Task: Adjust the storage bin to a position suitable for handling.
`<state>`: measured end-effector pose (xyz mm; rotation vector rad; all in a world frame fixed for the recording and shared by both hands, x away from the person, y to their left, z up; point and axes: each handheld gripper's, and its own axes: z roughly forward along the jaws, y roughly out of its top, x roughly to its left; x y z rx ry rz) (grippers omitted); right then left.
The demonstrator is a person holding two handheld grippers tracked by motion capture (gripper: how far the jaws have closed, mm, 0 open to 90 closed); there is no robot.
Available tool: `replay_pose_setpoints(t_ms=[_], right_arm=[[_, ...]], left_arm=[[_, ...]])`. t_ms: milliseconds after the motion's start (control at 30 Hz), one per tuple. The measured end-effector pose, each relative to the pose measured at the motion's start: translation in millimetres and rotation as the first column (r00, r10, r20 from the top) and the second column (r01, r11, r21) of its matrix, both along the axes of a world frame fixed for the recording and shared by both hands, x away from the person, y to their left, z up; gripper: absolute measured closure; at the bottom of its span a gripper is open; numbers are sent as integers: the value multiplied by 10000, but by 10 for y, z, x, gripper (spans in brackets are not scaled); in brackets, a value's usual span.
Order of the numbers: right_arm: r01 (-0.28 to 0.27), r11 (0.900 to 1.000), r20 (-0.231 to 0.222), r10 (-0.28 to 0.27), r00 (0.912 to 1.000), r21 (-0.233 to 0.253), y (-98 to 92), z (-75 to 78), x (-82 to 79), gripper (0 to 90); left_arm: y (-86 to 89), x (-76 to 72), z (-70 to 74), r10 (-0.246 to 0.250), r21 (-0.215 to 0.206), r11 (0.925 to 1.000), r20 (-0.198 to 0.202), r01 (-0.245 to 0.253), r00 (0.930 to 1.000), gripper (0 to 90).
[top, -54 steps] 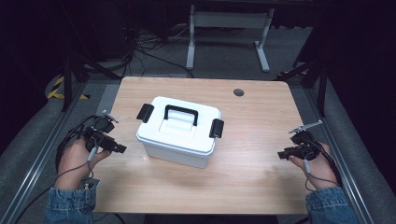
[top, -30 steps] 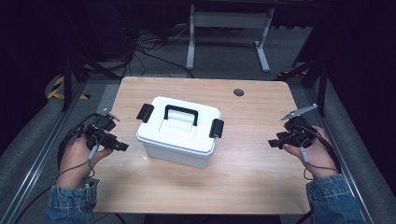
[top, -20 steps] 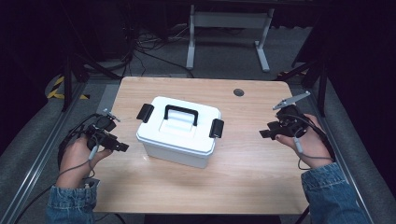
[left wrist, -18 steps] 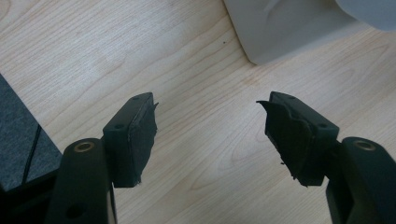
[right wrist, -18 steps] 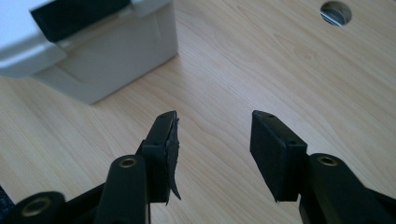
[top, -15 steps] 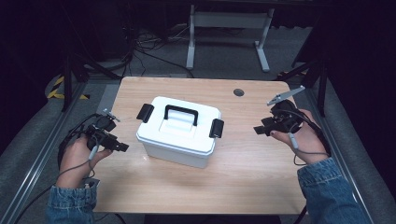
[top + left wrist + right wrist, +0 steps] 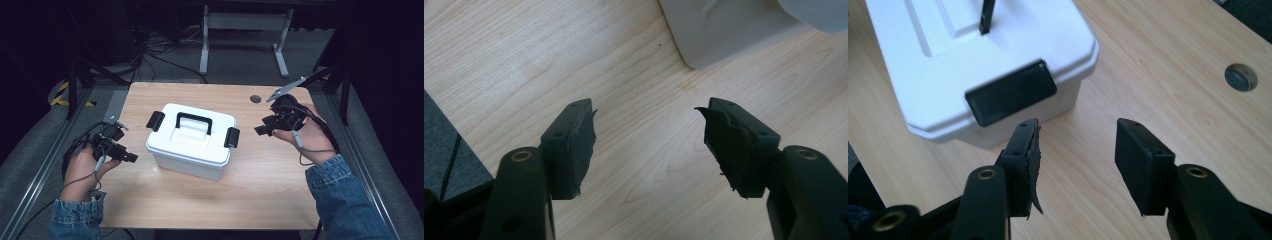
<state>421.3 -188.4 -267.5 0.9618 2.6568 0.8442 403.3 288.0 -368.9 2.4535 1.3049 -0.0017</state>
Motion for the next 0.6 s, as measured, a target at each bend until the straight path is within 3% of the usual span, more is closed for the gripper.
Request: replay_pose_setpoints(t_ms=[267, 400, 600], right_arm=[[-529, 9985, -190, 531, 9984, 121, 286, 108, 80, 538], [-778, 9969, -190, 780, 9968, 70, 440, 120, 112, 521], [-1338, 9909, -231, 1340, 9907, 123, 719, 92, 185, 523]], left_arm=[[20, -26, 5, 34, -96, 9999, -52, -34, 10000, 399], [11, -62, 3, -254, -61, 9997, -40, 254, 9997, 396], [37, -96, 14, -152, -128, 9998, 40, 153, 9999, 395]])
